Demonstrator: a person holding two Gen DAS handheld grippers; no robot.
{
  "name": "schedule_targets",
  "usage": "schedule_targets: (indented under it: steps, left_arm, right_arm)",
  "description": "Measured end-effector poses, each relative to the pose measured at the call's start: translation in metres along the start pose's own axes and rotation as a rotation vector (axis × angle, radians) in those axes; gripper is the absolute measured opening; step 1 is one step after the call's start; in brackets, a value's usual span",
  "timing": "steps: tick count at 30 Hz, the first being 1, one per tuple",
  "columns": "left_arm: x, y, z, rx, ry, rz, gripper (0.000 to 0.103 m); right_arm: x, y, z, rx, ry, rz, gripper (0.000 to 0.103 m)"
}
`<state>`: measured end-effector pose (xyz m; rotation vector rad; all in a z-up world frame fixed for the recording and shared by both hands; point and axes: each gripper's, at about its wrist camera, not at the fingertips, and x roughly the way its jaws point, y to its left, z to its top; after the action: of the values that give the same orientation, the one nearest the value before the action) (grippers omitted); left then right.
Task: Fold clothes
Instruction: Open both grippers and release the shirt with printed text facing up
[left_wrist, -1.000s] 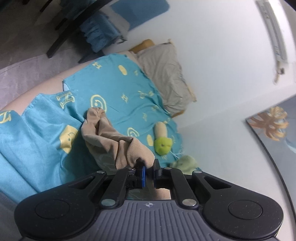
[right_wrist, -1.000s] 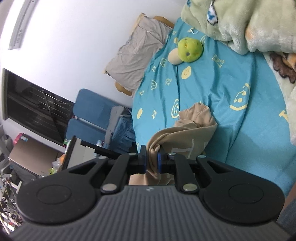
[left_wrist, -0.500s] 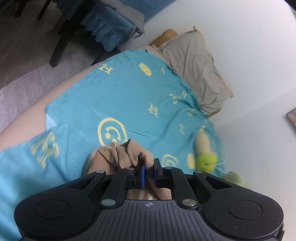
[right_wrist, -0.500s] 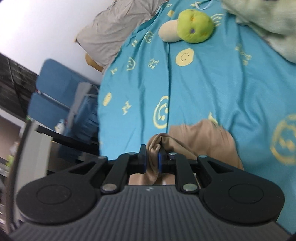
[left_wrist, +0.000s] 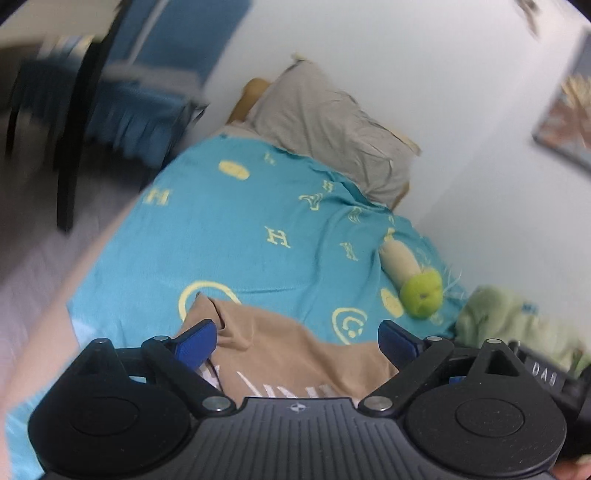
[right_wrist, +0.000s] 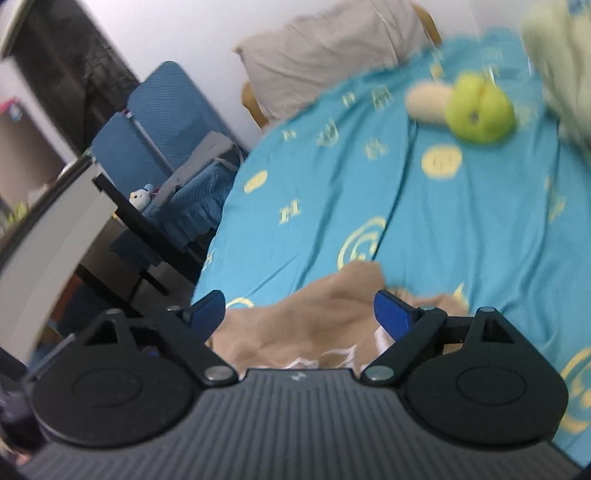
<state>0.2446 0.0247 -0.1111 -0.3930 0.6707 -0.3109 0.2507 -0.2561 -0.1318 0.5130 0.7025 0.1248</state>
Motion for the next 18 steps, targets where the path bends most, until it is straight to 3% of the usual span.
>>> schedule_targets:
  steps: [1,2,4,7,9,15,18]
  left_arm:
    - [0.001,-0.004,-0.002,0.029,0.002,0.012,0.095]
    - [0.006,-0.004,-0.005,0.037,0.024,0.03,0.095]
    - [0.02,-0.003,-0.014,0.054,0.076,0.064,0.095]
    - [0.037,-0.002,-0.027,0.109,0.135,0.129,0.094]
    - [0.038,-0.006,-0.031,0.152,0.138,0.148,0.094]
    - [0.003,-0.015,-0.032,0.158,0.136,0.137,0.092]
    - [-0.011,-0.015,-0.042,0.15,0.155,0.16,0.092]
  right_arm:
    - [-0.003,0.004,-0.001,-0.036,-0.009,-0.004,0.087]
    - [-0.005,0.007,-0.002,-0.072,-0.017,-0.008,0.074]
    - [0.005,0.007,-0.008,-0.094,0.015,-0.037,0.066]
    - [0.031,0.0,-0.022,-0.102,0.087,-0.066,0.064]
    - [0.032,0.003,-0.03,-0.142,0.079,-0.089,0.064]
    - [-0.02,0.006,-0.029,-0.104,0.007,-0.057,0.065]
    - [-0.035,0.006,-0.038,-0.113,0.015,-0.092,0.064]
